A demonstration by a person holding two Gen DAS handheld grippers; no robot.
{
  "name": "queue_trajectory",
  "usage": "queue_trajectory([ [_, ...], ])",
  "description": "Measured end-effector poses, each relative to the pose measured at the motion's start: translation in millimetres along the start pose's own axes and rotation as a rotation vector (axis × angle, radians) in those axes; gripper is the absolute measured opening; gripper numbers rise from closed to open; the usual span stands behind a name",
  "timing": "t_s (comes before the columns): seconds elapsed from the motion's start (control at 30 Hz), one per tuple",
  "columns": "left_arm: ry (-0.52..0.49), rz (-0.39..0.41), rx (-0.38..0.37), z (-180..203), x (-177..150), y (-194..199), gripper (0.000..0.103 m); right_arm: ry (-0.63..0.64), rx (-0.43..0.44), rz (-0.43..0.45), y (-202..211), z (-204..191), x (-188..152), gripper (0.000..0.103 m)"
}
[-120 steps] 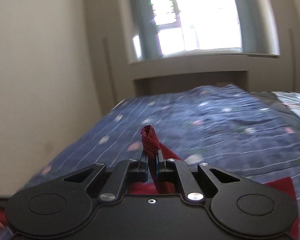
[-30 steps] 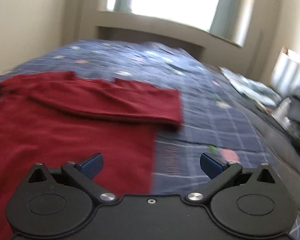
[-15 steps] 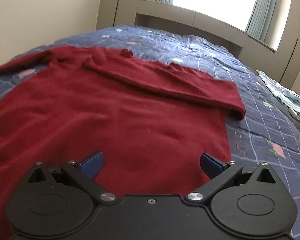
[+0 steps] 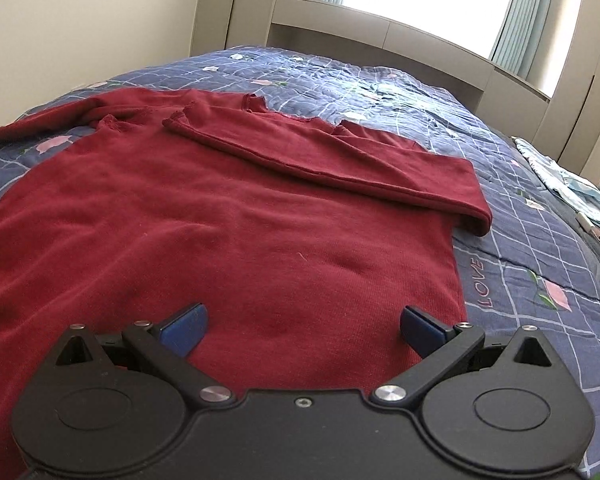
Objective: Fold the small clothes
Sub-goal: 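Close the left gripper on the other sleeve cuff and lift it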
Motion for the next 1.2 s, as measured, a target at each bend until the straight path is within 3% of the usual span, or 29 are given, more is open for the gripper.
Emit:
queue_trajectory([
  [0.3,-0.213,0.215,-0.248,148,73,36,0.000,-0.028,0.012,0.014,3,5,1,0.102],
  [0.4,-0.305,0.253,-0.345,202,77,52,0.000,-0.049,0.012,0.018,4,10,2,0.102],
  [0.5,-0.424,0.269,-0.433,252,59,68,0.000,-0.074,0.013,0.029,5,15,6,0.102],
  [0.7,-0.581,0.246,-0.610,338,-15,104,0.001,-0.123,0.009,0.066,8,34,19,0.102],
  [0.9,-0.752,0.164,-0.771,395,-130,138,0.001,-0.196,-0.022,0.090,11,70,23,0.102],
  [1.1,-0.930,0.063,-0.863,407,-268,164,0.001,-0.243,-0.063,0.093,12,106,13,0.102],
  [1.2,-1.018,0.004,-0.872,389,-330,167,0.001,-0.264,-0.081,0.084,11,121,6,0.103],
])
Point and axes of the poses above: each gripper's, at about its wrist camera, not at the fingertips, and y roughly against the way its jaws point, z to its right, x to its top, the point moved 10 cm from there along -y, roughly the way its jaws point
